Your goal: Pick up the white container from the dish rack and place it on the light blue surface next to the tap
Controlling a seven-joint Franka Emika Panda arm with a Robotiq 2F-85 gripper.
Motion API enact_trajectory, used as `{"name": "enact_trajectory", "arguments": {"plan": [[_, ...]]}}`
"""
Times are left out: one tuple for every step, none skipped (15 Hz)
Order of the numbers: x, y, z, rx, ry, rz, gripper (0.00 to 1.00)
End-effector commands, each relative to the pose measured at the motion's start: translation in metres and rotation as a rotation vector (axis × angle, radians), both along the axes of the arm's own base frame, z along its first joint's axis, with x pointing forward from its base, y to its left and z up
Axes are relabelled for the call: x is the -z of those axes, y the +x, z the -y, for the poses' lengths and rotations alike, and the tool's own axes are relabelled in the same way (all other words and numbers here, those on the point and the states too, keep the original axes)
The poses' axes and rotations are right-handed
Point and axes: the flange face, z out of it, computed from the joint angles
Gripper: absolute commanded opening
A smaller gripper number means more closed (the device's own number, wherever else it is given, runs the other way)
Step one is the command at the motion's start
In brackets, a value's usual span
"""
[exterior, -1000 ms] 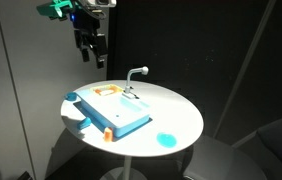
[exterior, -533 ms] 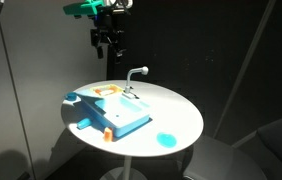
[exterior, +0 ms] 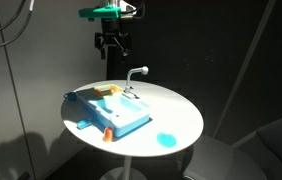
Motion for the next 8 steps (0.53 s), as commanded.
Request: {"name": "enact_trajectory", "arguments": {"plan": [[-0.003, 0.018, -0.016, -0.109, -0.030, 0.012, 1.00], [-0.001, 0.022, -0.021, -0.131, -0.030, 0.019, 1.00], [0.001, 0.025, -0.026, -0.151, -0.025, 0.031, 1.00], [0.004, 0.029, -0.031, -0.168, -0.014, 0.046, 1.00], [0.006, 0.033, -0.035, -0.183, -0.007, 0.058, 1.00], [0.010, 0.038, -0.039, -0.200, 0.002, 0.074, 1.00], [0.012, 0.041, -0.042, -0.212, 0.006, 0.089, 1.00], [0.019, 0.047, -0.047, -0.228, 0.014, 0.099, 1.00]]}}
